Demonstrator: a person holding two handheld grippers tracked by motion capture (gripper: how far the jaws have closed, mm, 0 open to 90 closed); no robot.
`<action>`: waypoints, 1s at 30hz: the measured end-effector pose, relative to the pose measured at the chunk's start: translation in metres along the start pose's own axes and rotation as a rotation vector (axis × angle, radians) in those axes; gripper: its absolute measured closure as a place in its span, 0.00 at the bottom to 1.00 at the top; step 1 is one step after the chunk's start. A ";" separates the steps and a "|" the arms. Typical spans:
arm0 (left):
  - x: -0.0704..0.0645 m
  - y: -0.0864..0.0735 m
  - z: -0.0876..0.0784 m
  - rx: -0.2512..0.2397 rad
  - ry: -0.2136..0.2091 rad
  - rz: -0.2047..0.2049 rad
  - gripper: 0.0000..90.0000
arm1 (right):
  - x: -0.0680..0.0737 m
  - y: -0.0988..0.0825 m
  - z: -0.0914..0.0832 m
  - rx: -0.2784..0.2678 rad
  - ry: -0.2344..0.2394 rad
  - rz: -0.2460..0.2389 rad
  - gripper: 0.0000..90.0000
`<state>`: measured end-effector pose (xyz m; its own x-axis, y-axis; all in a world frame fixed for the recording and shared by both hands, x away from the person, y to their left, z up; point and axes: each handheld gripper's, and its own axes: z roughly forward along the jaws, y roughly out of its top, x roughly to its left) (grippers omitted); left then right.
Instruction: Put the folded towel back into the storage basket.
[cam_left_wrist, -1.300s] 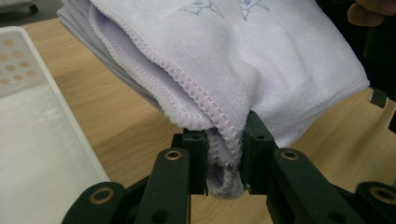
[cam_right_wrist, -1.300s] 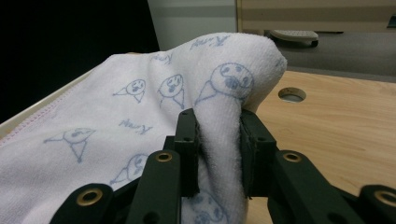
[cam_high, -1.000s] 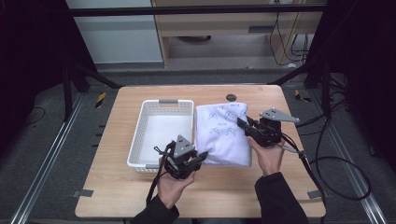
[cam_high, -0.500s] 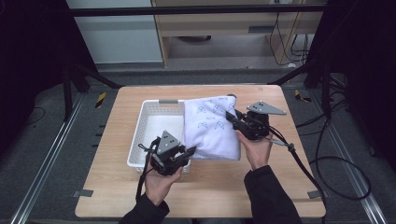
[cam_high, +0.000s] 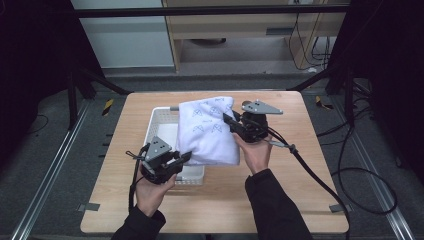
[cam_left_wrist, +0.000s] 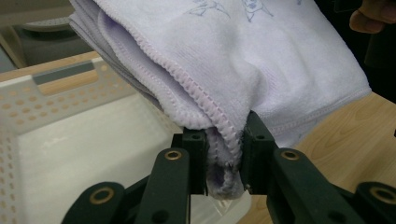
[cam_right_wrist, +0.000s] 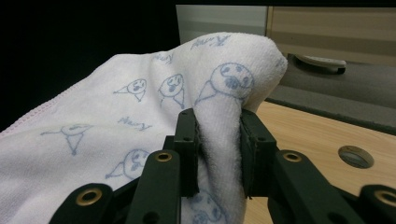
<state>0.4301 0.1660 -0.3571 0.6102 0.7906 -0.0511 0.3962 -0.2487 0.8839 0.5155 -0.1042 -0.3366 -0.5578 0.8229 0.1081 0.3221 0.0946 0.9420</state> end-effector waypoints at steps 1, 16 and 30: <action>0.005 -0.001 -0.003 0.002 0.008 -0.002 0.82 | 0.004 0.002 0.006 0.000 0.005 0.001 0.80; 0.035 -0.013 -0.017 -0.005 0.051 -0.040 0.82 | 0.033 0.007 0.038 0.006 0.021 -0.028 0.80; 0.065 -0.024 -0.023 0.024 0.082 -0.076 0.82 | 0.051 0.005 0.066 0.006 0.030 -0.024 0.80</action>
<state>0.4442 0.2359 -0.3709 0.5203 0.8504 -0.0781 0.4561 -0.1995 0.8673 0.5385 -0.0247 -0.3477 -0.5883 0.8031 0.0946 0.3126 0.1180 0.9425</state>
